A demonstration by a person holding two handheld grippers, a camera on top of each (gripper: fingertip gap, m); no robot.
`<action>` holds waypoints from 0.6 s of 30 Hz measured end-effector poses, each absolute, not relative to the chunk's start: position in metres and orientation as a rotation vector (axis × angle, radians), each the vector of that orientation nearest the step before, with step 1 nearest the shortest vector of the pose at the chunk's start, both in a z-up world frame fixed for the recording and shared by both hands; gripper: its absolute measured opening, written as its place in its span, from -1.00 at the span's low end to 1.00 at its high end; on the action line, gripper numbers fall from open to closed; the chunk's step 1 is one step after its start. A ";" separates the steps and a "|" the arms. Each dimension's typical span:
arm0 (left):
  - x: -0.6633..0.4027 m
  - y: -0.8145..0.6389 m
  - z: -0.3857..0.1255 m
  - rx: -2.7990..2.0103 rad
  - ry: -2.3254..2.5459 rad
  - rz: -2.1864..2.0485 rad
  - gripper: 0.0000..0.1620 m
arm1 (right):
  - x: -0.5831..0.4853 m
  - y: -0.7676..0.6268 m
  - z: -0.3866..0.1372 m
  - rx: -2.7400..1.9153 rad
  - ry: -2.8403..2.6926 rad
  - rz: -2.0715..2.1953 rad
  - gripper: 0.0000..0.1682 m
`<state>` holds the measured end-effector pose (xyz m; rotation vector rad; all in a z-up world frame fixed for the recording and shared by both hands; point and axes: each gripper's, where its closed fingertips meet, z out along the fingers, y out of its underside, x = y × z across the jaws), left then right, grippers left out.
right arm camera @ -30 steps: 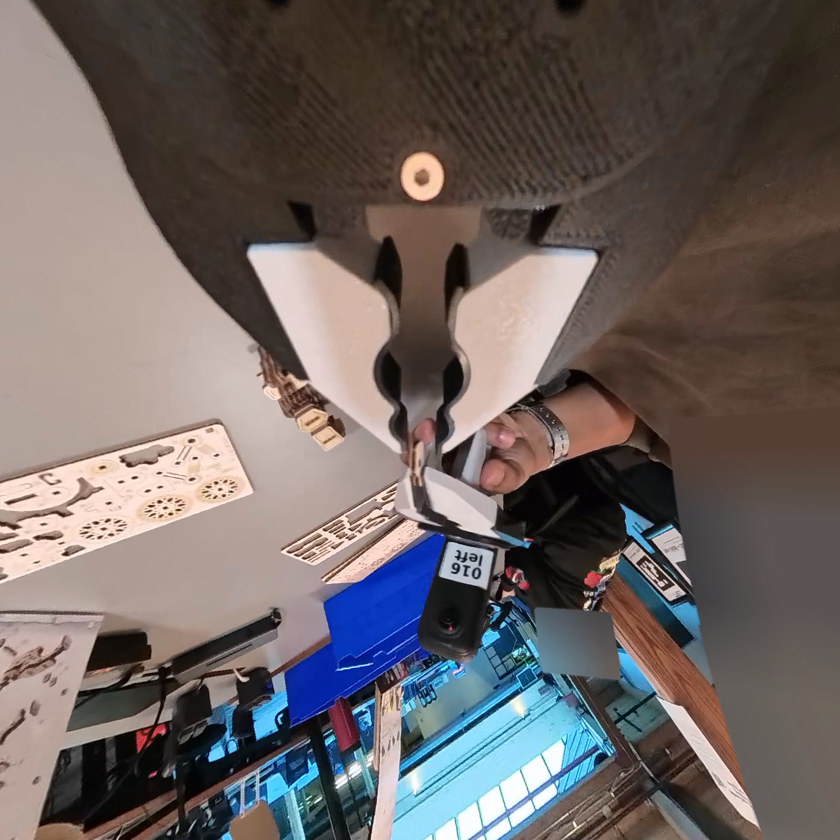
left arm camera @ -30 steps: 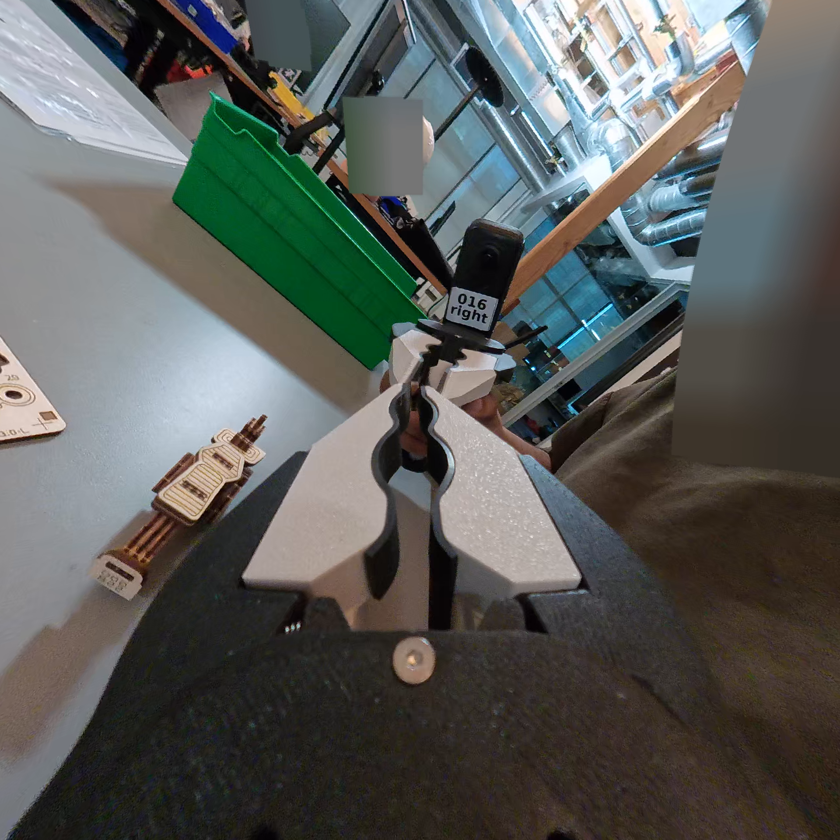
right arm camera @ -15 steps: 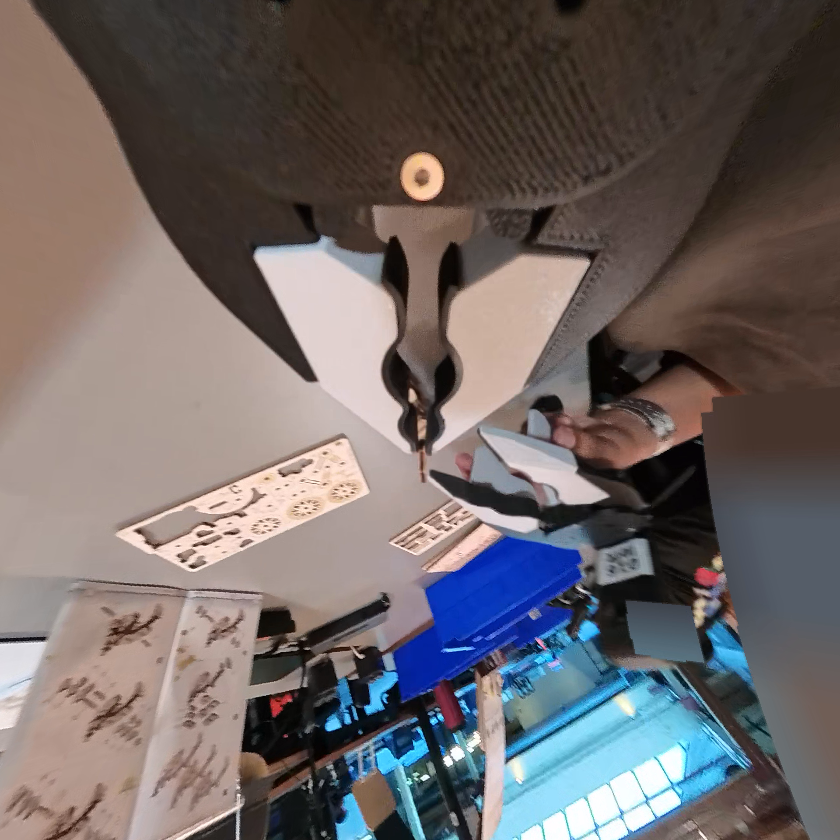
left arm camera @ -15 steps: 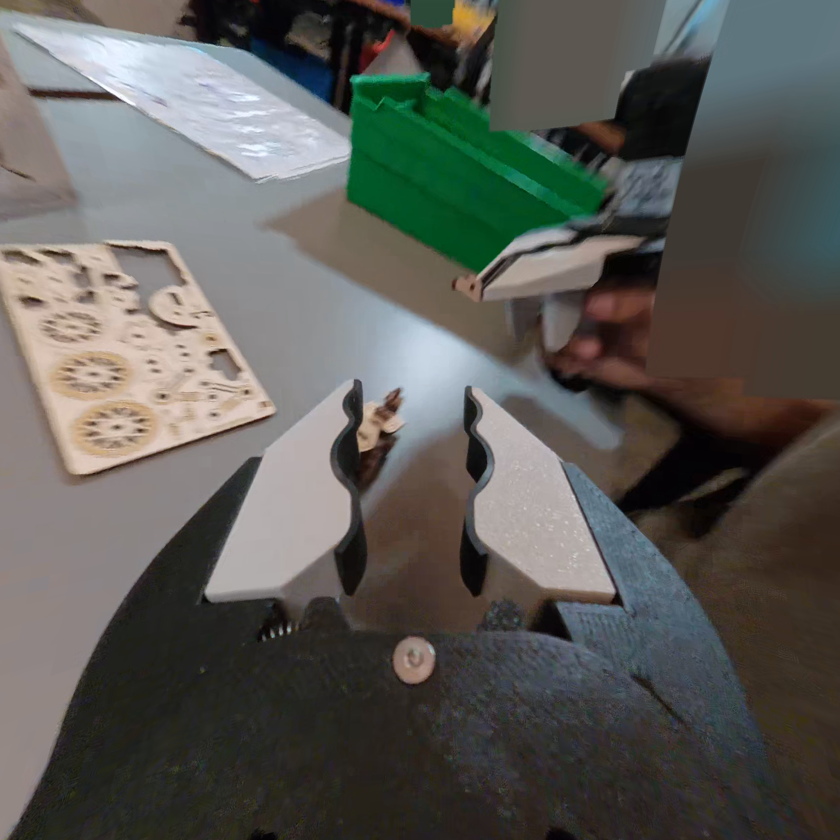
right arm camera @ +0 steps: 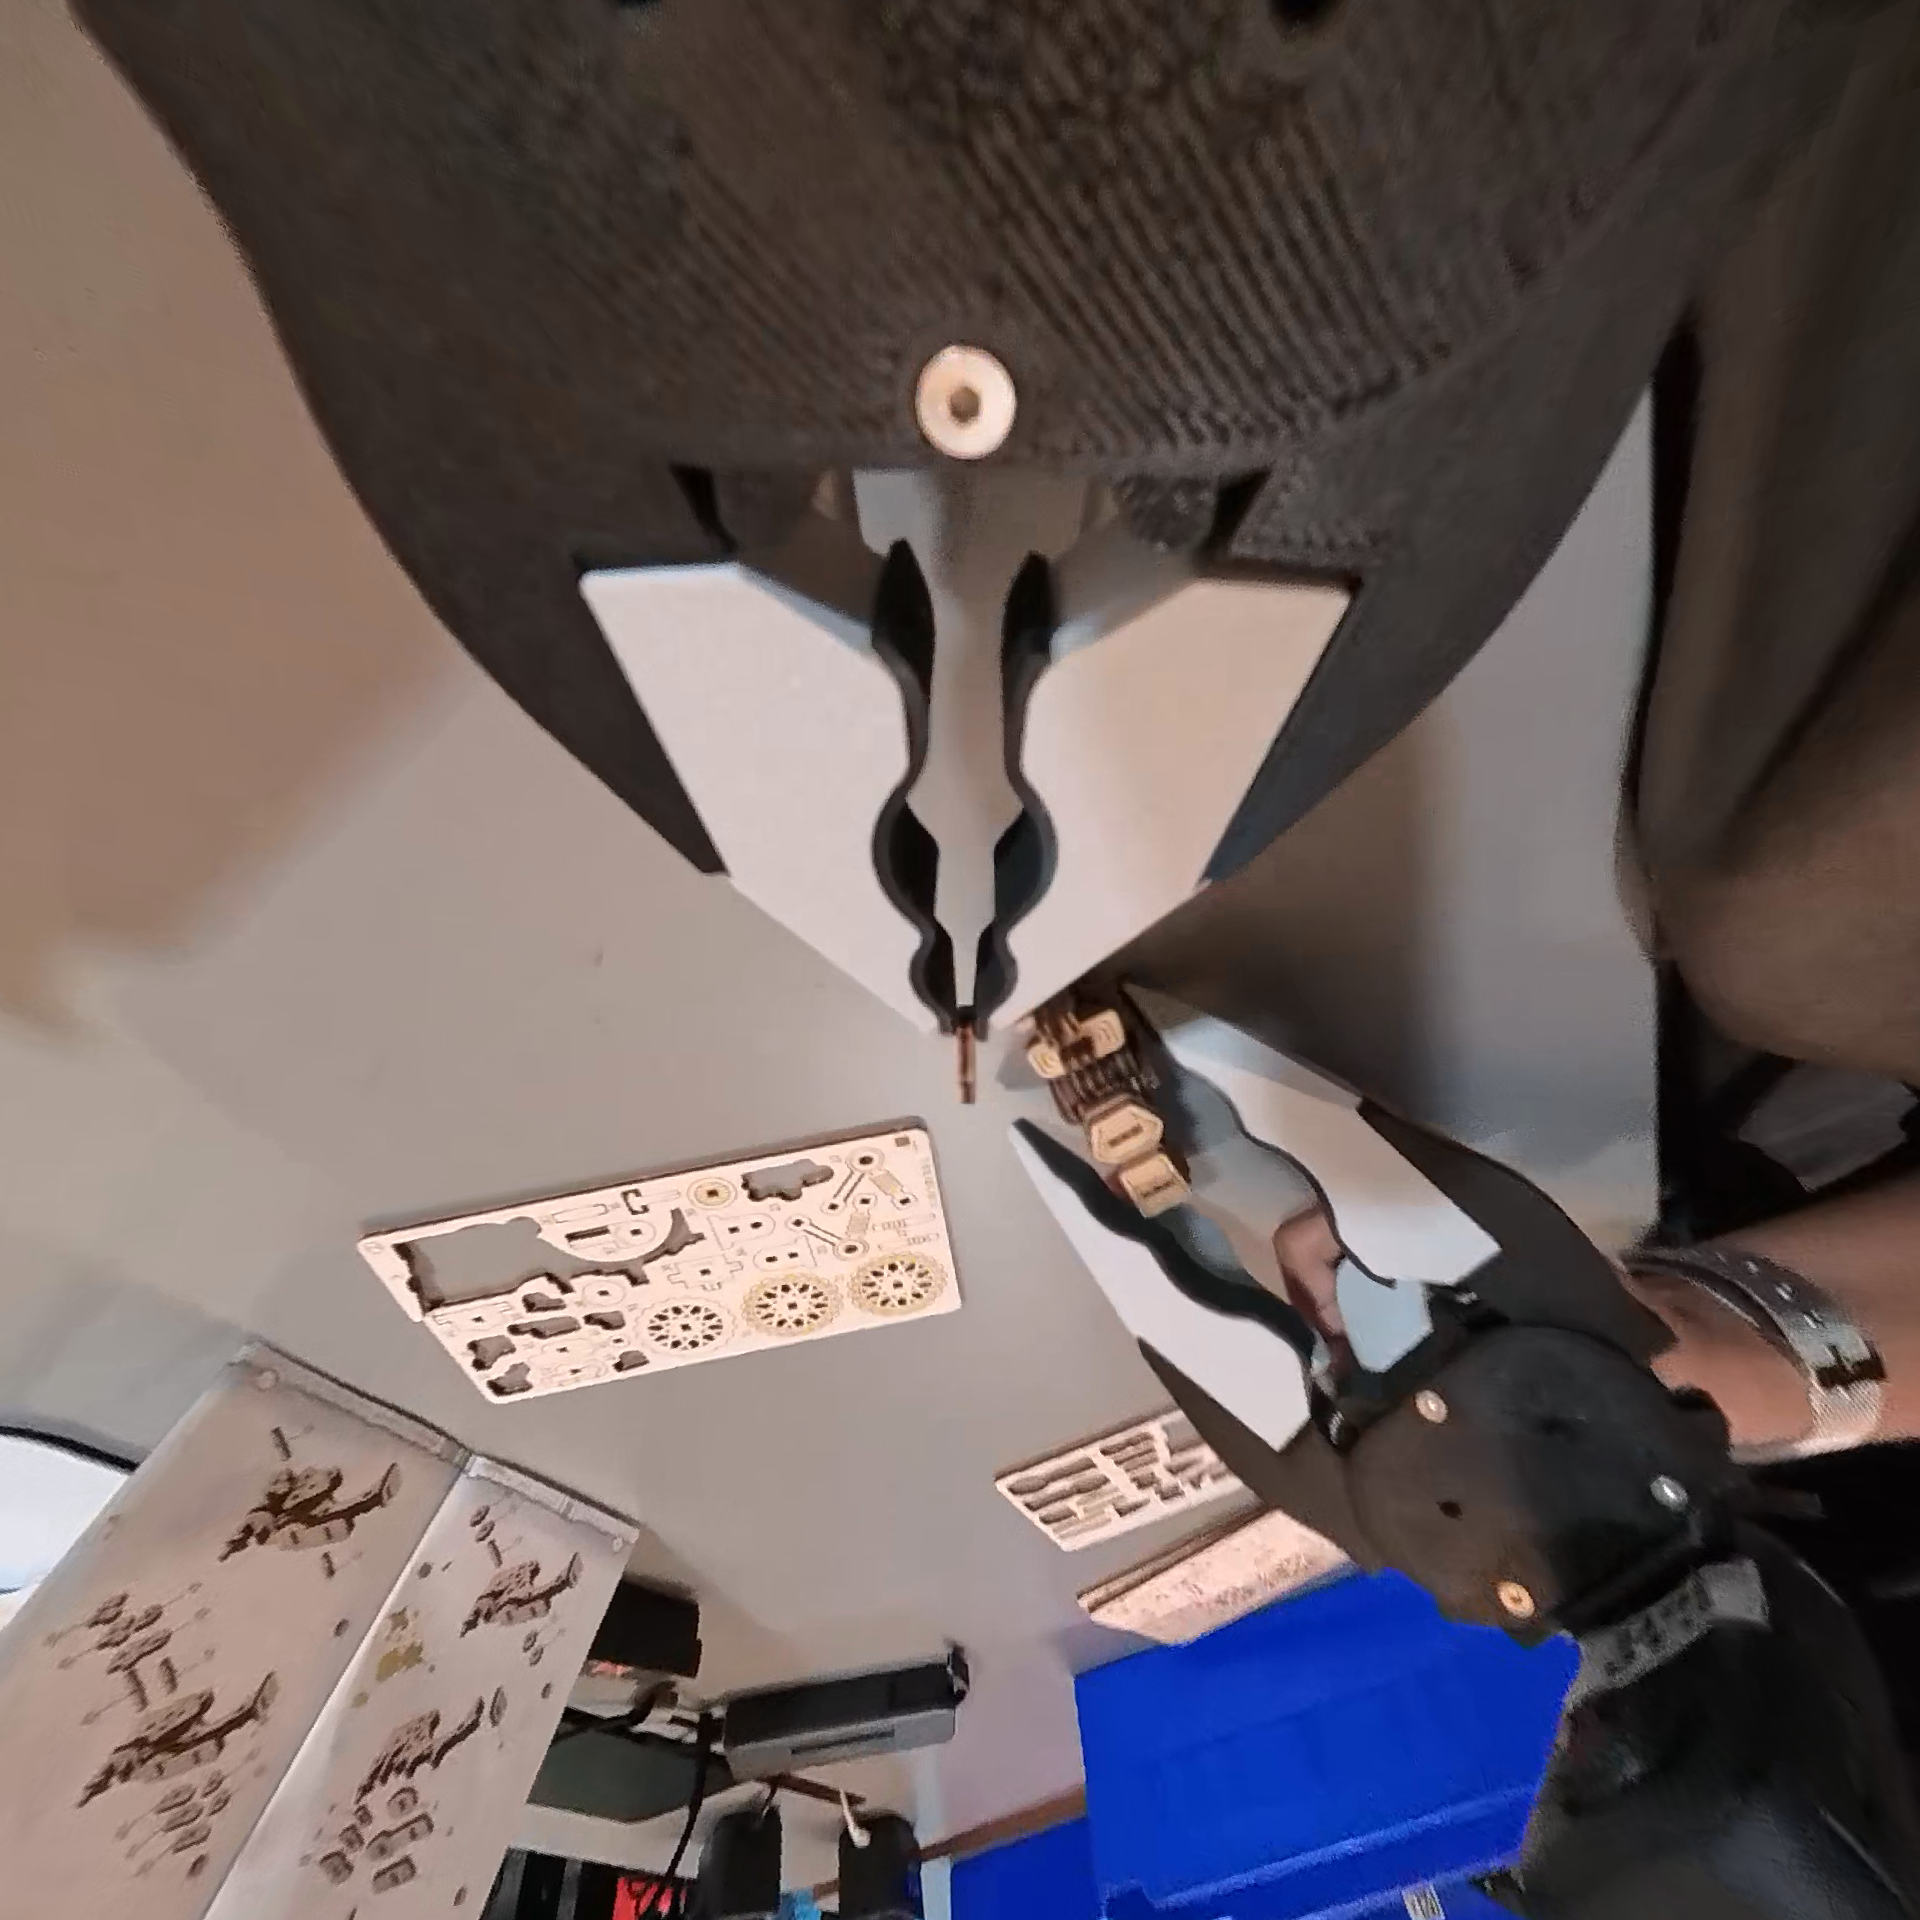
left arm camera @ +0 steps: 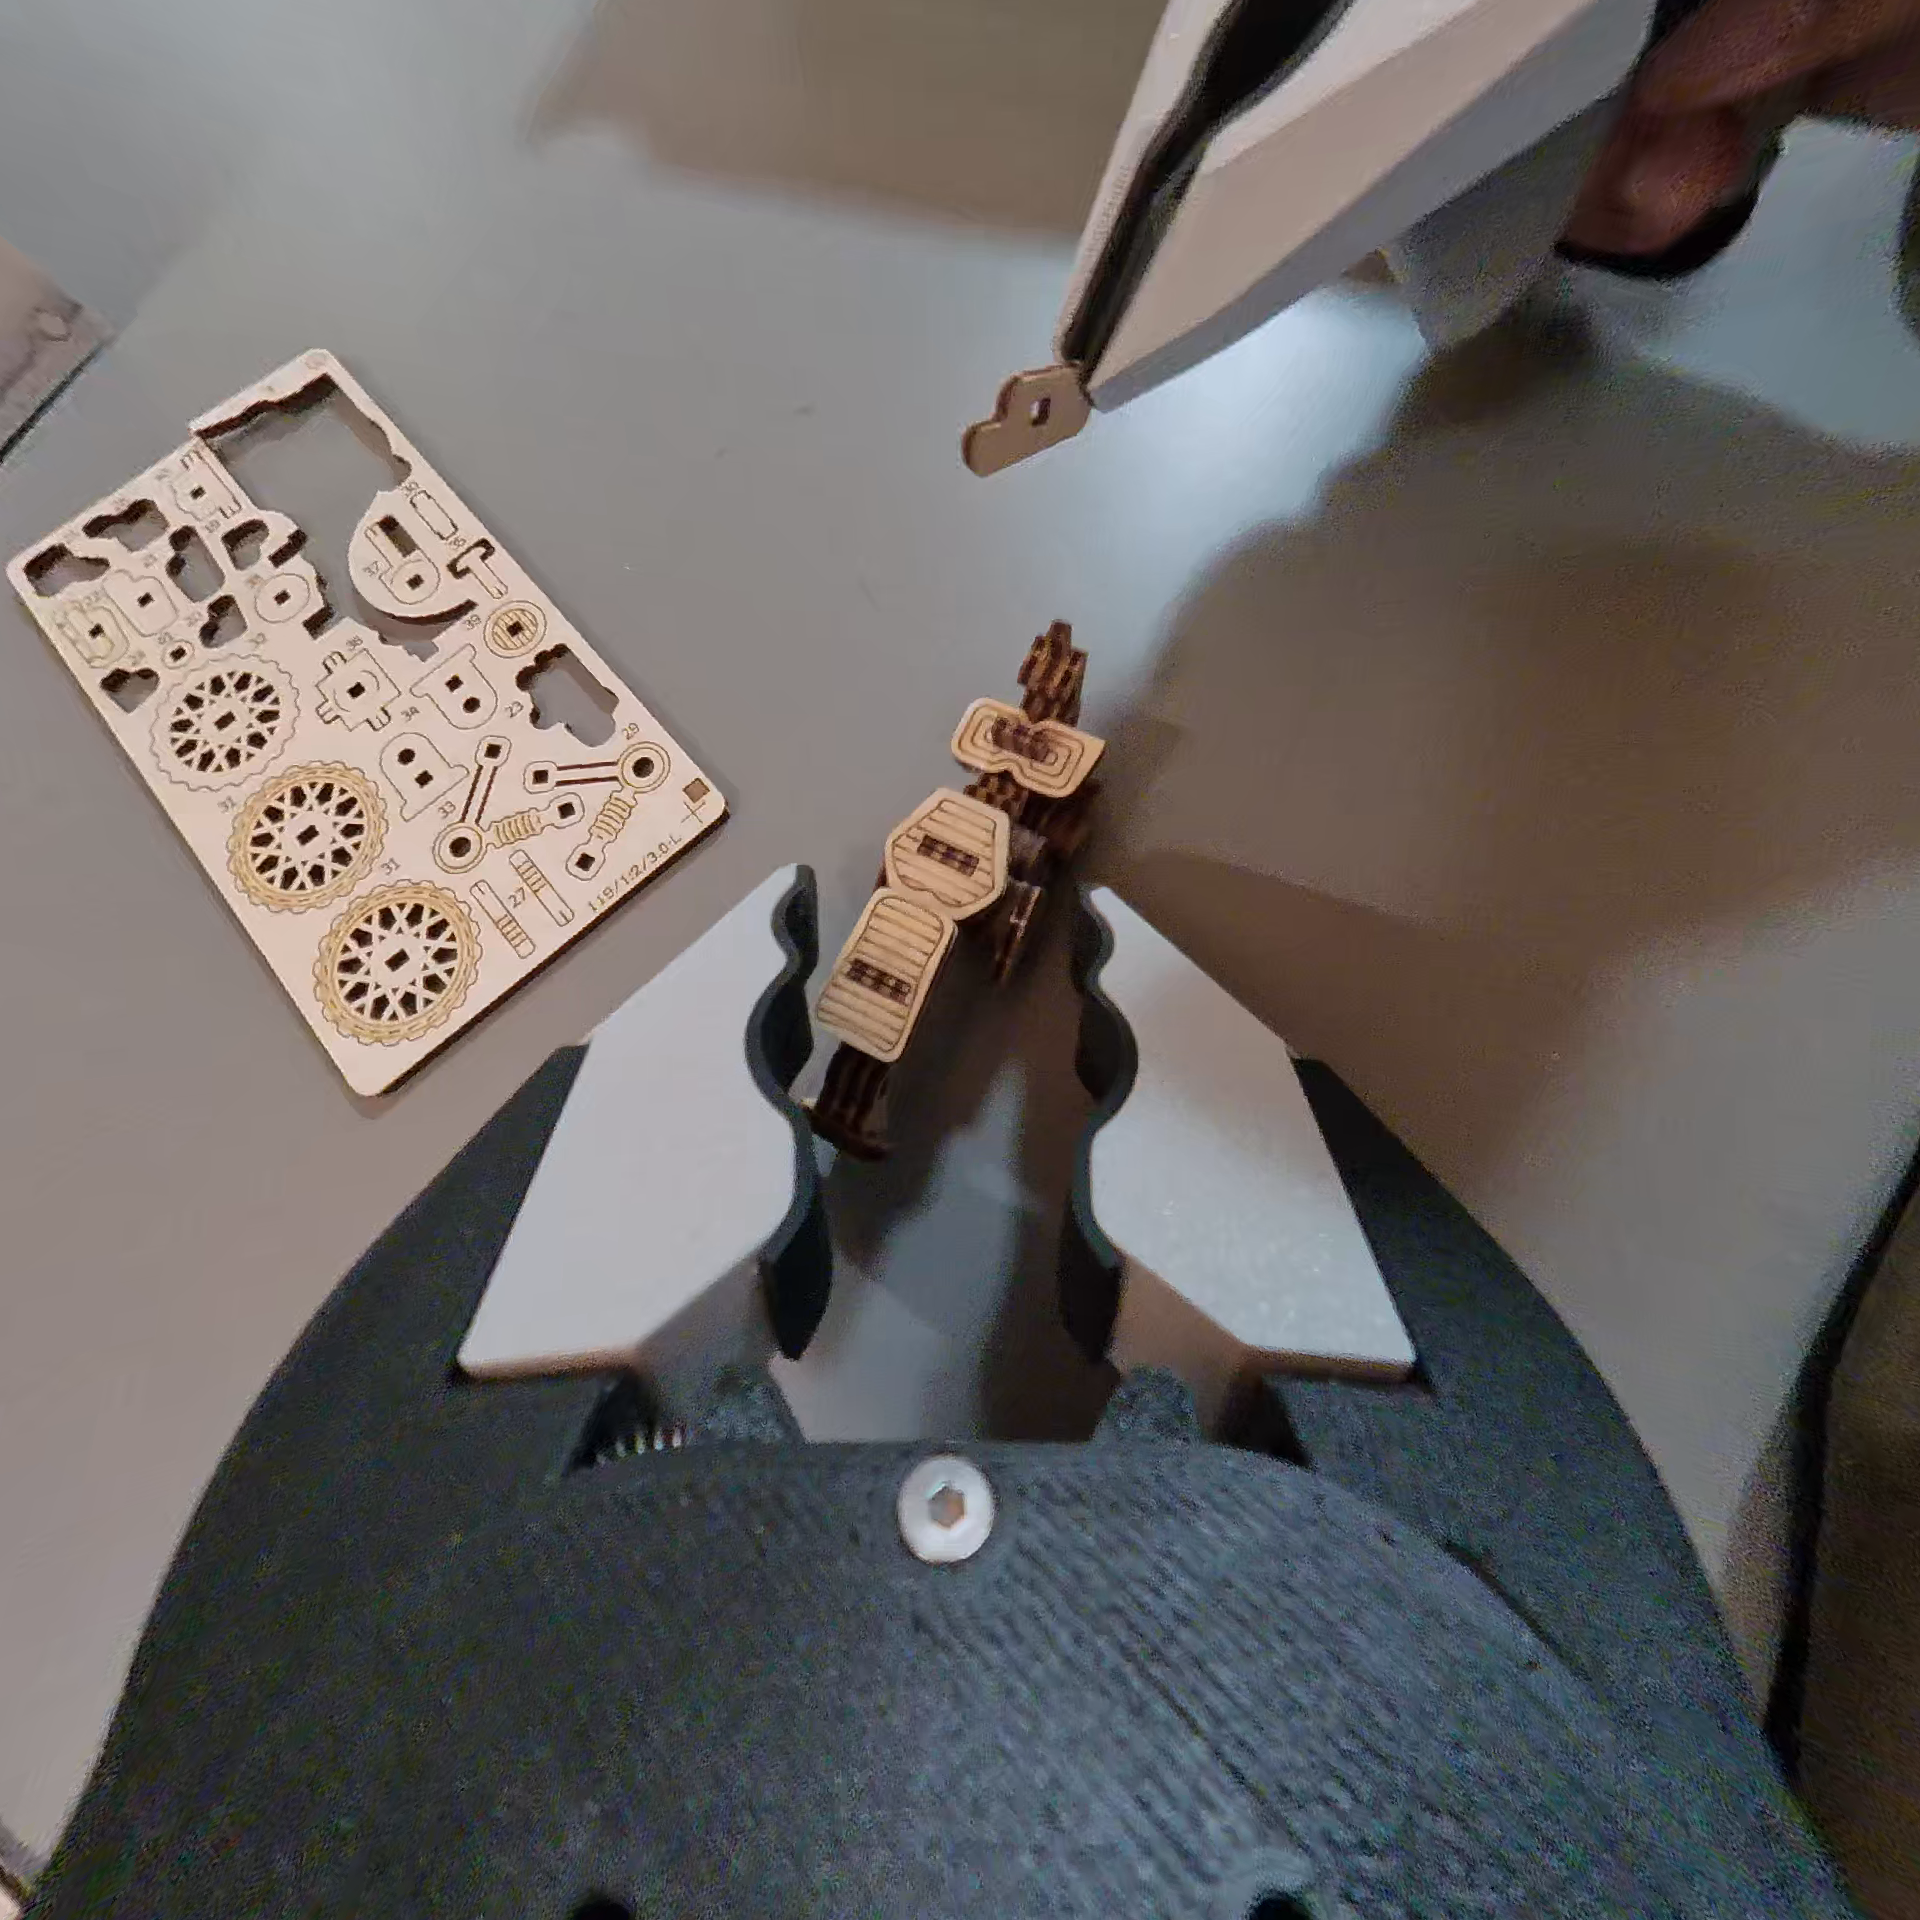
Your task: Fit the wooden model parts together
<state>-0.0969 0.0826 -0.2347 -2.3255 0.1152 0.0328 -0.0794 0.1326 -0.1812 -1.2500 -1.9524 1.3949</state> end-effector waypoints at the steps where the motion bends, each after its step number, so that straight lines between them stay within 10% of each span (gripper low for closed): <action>1: -0.098 0.083 -0.236 -2.326 0.138 0.046 -0.45 | -0.080 0.134 -0.185 -1.238 -1.979 1.366 -0.99; 18: -0.044 0.070 -0.209 -1.996 0.670 0.060 -0.64 | -0.060 0.104 -0.194 -0.922 -2.238 1.422 -0.99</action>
